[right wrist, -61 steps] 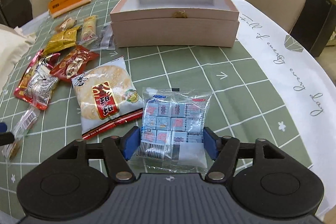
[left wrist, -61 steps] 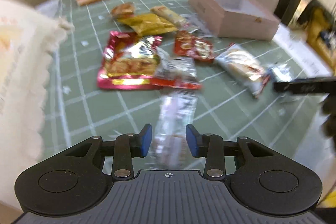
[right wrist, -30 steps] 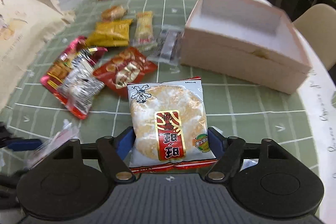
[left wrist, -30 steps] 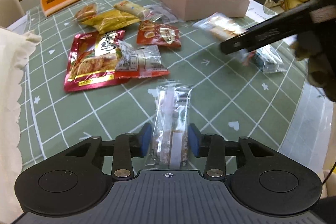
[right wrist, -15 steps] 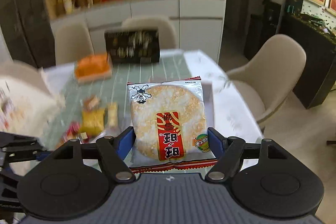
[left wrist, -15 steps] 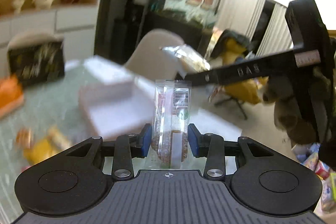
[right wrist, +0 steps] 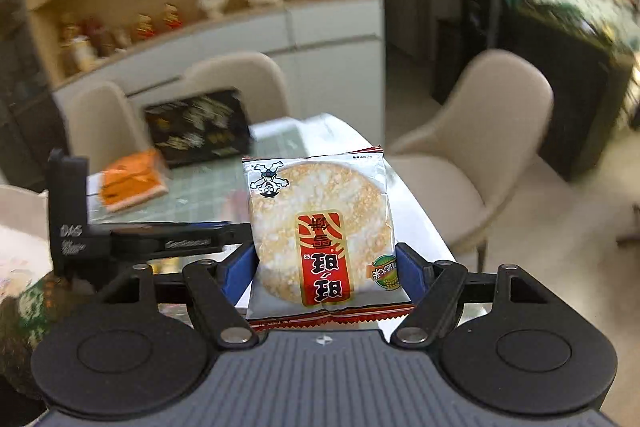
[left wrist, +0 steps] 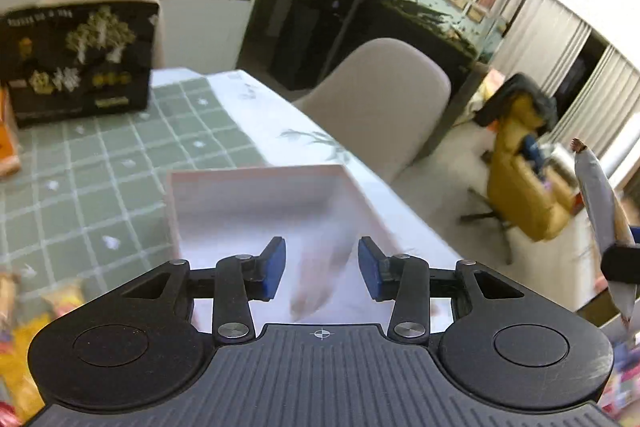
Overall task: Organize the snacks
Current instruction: 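Drop the rice cracker bag and the stick packet into the pink box with both grippers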
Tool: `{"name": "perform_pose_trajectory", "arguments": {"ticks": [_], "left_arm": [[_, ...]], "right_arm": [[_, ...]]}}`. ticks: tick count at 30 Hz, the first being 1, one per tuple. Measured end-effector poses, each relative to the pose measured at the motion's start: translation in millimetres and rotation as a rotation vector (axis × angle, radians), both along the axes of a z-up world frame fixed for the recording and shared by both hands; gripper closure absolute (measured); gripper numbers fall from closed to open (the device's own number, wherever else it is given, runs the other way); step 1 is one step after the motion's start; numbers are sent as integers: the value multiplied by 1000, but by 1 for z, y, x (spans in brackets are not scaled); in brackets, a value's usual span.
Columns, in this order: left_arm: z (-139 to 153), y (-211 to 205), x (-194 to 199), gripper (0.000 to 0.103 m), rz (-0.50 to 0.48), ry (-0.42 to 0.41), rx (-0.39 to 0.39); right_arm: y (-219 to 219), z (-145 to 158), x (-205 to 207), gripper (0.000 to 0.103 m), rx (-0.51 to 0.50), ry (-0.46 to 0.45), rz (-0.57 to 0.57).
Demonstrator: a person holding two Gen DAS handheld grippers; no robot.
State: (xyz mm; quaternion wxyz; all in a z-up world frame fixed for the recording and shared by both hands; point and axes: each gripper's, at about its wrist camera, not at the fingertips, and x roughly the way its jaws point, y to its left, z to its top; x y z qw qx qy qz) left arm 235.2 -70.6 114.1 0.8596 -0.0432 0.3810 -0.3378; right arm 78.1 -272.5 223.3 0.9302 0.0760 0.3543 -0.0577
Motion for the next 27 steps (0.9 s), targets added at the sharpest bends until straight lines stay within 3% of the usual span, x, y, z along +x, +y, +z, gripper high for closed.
{"name": "perform_pose_trajectory", "arguments": {"ticks": [3,7,11,16,20,24,27], "left_arm": [[4,16,-1,58,-16,-2,-9],[8,33,0,58,70,18,47],[27,45,-10,58,75,3,80],[52,52,-17,58,64,2,34],[81,48,-31,58,16,-51,65],[113,41,-52,58,-58,-104,103],[115,40,-68,58,-108,-109,126]], "right_arm": [[-2,-21,14,29,25,22,34],[4,-53,63,29,-23,80,81],[8,-76,122,29,49,102,75],[31,-94,162,29,-20,183,124],[44,-69,149,29,3,181,177],[55,-14,120,29,-92,108,171],[56,15,98,23,-113,70,136]]}}
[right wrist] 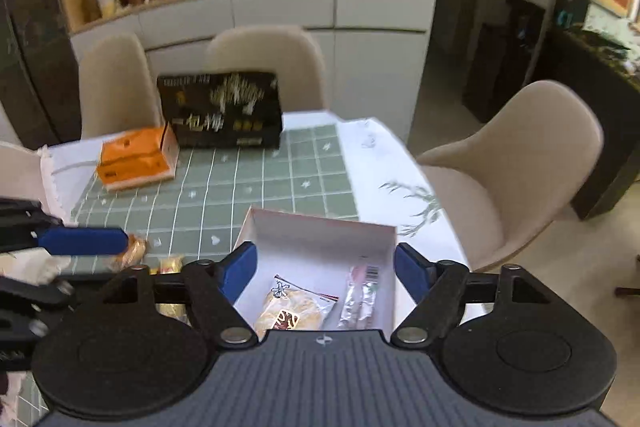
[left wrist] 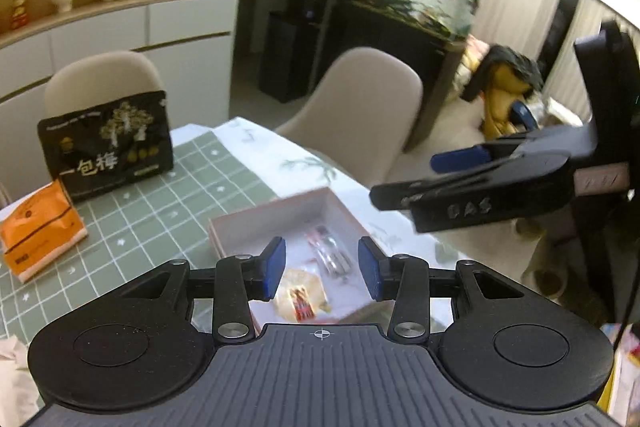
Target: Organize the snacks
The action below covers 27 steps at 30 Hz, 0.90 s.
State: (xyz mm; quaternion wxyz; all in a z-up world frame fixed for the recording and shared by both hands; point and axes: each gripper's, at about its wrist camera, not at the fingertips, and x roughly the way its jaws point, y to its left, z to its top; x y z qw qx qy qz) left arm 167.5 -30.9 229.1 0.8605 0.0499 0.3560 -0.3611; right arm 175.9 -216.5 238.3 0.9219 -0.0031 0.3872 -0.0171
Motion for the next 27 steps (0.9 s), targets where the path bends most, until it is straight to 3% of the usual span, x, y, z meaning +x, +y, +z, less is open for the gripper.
{"name": "perform_pose_trajectory", "arguments": {"ticks": [4,7,15,19,23,26,27], "left_arm": [[-31,6,-10,58,-10,51,41],[-66,25,-11,58,16,97,2],[-164,88,2,58,288,211,-121],[-186,86,25,58,309,246,-84],[-182,64,62,58,270,175,-72],[-195,39,92,59,204,134,46],[-200,35,99,64,196,121,89]], "right_arm": [[-4,-9,-24,23,25,41,-53],[-5,-34,-46,23,10,66,-72],[-9,-105,-90,23,28,84,-81],[3,-155,-106,23,102,118,-123],[17,-193,-113,23,179,168,-173],[28,-205,-106,23,170,203,-172],[31,-207,-105,23,165,213,-156]]}}
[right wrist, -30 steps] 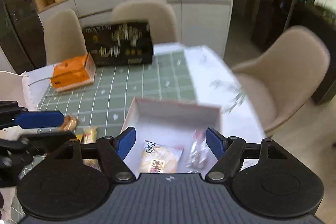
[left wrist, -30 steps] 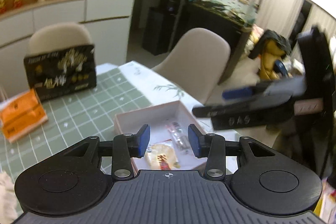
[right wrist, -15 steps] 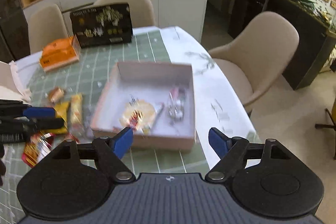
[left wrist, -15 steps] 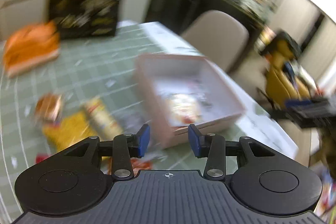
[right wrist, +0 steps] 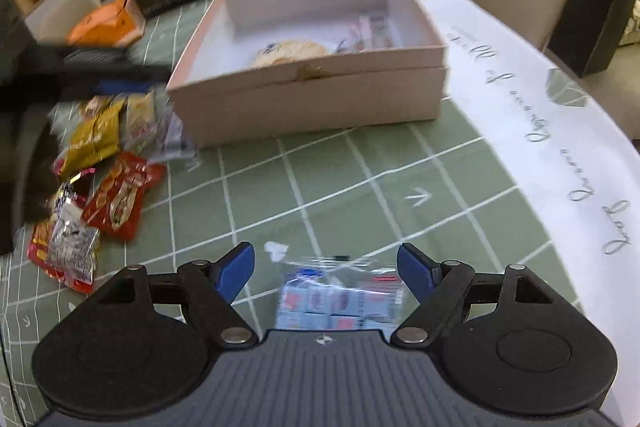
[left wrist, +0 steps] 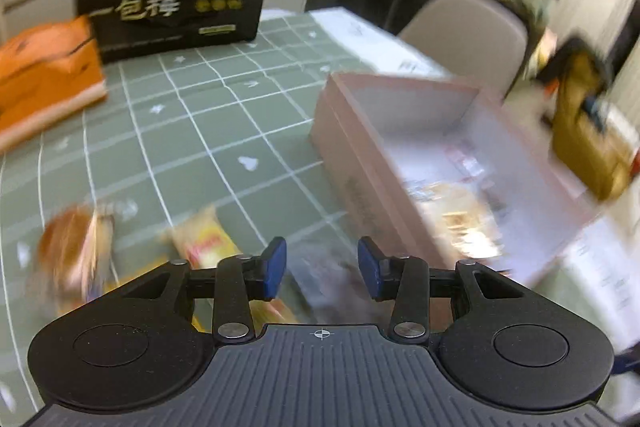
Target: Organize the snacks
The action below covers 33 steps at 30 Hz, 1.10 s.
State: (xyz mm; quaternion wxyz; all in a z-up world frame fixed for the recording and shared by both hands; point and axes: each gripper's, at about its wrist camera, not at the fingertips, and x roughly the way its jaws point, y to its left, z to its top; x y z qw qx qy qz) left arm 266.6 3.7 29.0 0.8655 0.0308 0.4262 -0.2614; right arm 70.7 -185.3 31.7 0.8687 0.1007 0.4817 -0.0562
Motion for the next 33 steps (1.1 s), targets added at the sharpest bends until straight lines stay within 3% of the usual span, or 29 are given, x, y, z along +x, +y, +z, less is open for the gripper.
{"name": "perform_pose_trajectory", "arguments": {"ticks": [2,7,12,15,20,21,22,25,30,33], "left_arm": [[-10,0,8,74,-19,1,32],[-19,18,-29,79,-157,3,-27],[-20,42,-83,80,-173,59,-99],[-18,68,-107,79,-110,106,-167],[-5,130,-129,78,196,82,-274],[-3,139,-128,78,242,91,-289],[-2,144,-127,78,262,106,-292],[1,140,-136,78,226,110,-259],[-3,101,-161,78,58,114,-168],[-5,74,-176,77,-5,71,-103]], "right_arm": [[7,1,2,23,-32,4,35],[9,4,-5,23,-77,9,81],[24,8,-3,23,-58,6,145],[44,13,4,23,-16,-15,196],[88,10,23,25,-2,-25,309],[93,6,28,32,-7,-13,319],[97,3,31,47,-4,3,332],[104,-2,27,64,-45,31,354],[77,2,11,65,-76,54,237],[55,9,-3,63,-47,42,194]]}}
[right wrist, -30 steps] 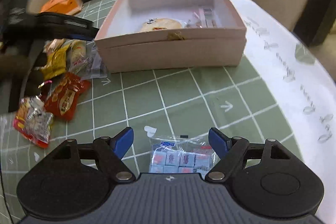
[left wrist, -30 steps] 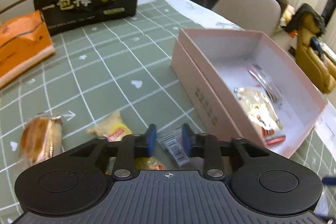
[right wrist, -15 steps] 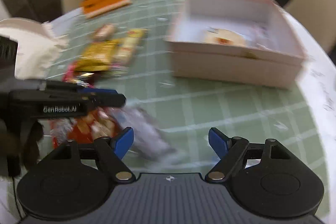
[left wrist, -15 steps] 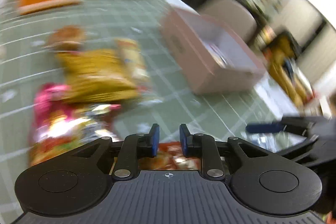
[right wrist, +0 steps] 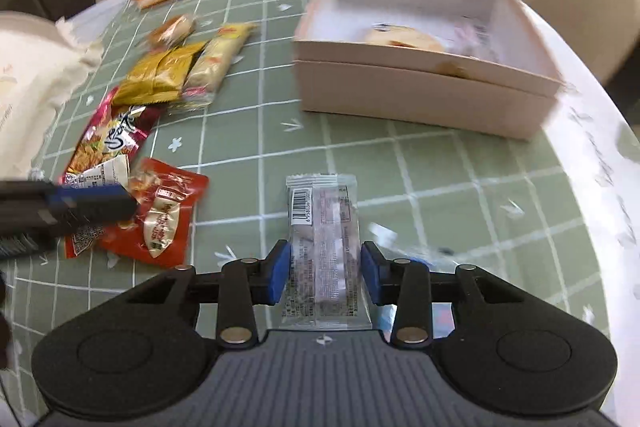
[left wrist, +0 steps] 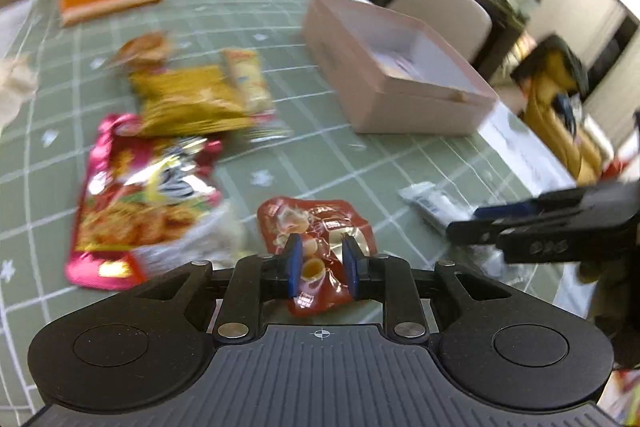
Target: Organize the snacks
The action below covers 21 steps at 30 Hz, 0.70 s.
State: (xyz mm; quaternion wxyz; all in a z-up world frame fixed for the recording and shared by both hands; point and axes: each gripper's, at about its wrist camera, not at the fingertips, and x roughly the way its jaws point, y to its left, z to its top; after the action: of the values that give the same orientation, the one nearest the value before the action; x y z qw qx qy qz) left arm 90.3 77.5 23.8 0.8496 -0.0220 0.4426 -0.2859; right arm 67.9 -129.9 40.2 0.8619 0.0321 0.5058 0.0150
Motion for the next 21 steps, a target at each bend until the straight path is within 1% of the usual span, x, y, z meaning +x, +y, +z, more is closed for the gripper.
{"name": "perform_pose_trajectory", "arguments": {"ticks": [2,4,5,6,7,9,12,14,15,16,17,19,20,21], "left_arm": [[1,-20,-5,77,-60,-9,27],[1,-35,-10,77,-125,3,33],[0,-41,-13,77,-154,18,33],[-1,-45,-17,77,-177,28,33],[-3,-49,-22,77,-197,34,38],[-5,-51,-30,77,-204,34,47],[2,-41,-36,77,-158,0,34],[9,-27,-35,77,-94,-45,36],[13,-21,-32,77,-65,-62,40],[17,-14,-27,77,-32,-80,49],[20,-9,-24,77,-7,-91,59],[26,-2,-17,77,7,-107,80],[28,2,-16,77,18,-119,93],[29,7,-14,77,38,-126,101]], "right_arm": [[-8,9,-14,59,-5,-27,-10],[-11,16,-30,40,-54,-64,-13],[-12,18,-37,36,-74,-81,-21],[-16,18,-45,34,-88,-97,-35],[-20,17,-51,34,-90,-99,-48],[-29,10,-61,34,-86,-82,-101],[-39,-3,-72,34,-67,-62,-185],[-45,-12,-77,34,-11,-48,-230],[-47,-15,-80,33,44,-34,-237],[-43,-16,-81,33,69,-44,-233],[-39,-16,-82,33,110,-43,-201],[-28,-16,-83,33,170,-46,-137],[-21,-16,-83,33,181,-47,-107],[-16,-16,-82,33,171,-49,-88]]}}
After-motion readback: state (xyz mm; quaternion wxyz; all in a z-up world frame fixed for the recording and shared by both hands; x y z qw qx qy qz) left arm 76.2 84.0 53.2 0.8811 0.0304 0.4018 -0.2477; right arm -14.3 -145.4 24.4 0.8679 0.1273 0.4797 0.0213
